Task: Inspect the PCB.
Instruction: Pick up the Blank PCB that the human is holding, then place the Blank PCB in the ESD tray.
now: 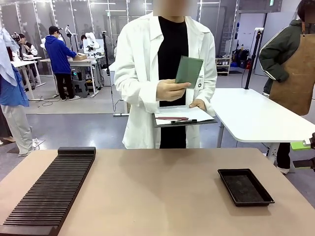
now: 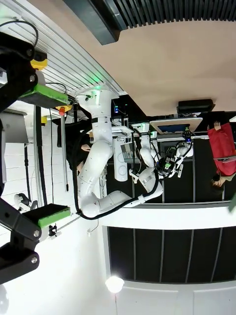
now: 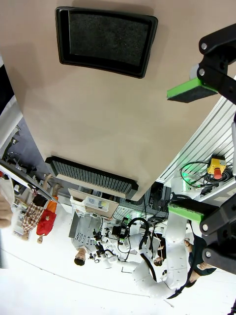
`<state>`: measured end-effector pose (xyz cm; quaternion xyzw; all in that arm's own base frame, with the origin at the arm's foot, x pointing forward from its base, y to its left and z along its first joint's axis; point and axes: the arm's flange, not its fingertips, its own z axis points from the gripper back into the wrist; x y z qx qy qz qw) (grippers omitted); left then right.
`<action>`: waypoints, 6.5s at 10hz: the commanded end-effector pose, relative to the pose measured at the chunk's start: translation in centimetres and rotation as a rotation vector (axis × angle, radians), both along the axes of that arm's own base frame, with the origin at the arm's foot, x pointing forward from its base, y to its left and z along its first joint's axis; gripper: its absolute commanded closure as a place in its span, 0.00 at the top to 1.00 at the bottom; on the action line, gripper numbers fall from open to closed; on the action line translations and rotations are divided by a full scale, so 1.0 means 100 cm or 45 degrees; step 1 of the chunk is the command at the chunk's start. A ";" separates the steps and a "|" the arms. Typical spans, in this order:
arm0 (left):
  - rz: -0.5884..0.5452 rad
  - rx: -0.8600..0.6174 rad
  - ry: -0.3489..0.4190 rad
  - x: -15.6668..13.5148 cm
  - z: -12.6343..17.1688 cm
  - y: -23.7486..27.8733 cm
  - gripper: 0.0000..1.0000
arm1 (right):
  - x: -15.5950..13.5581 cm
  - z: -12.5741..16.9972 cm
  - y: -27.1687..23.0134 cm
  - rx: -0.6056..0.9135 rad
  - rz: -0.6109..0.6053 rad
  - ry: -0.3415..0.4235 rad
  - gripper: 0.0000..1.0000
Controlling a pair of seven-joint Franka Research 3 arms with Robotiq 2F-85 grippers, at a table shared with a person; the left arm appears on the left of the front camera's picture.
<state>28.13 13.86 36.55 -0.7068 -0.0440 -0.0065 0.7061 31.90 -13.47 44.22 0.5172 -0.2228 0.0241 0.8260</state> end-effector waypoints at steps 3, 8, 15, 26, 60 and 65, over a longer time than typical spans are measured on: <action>0.000 0.008 0.021 0.001 0.001 -0.001 1.00 | 0.001 0.000 -0.001 0.014 0.004 -0.034 1.00; 0.000 0.008 0.021 0.001 0.001 -0.001 1.00 | 0.001 0.000 -0.001 0.014 0.004 -0.034 1.00; 0.000 0.008 0.021 0.001 0.001 -0.001 1.00 | 0.001 0.000 -0.001 0.014 0.004 -0.034 1.00; 0.000 0.008 0.021 0.001 0.001 -0.001 1.00 | 0.112 0.067 0.126 0.385 0.115 0.584 1.00; 0.000 0.008 0.021 0.001 0.001 -0.001 1.00 | 0.114 0.017 0.224 0.680 0.184 0.784 0.00; 0.000 0.008 0.021 0.001 0.001 -0.001 1.00 | 0.114 0.017 0.224 0.680 0.184 0.784 0.00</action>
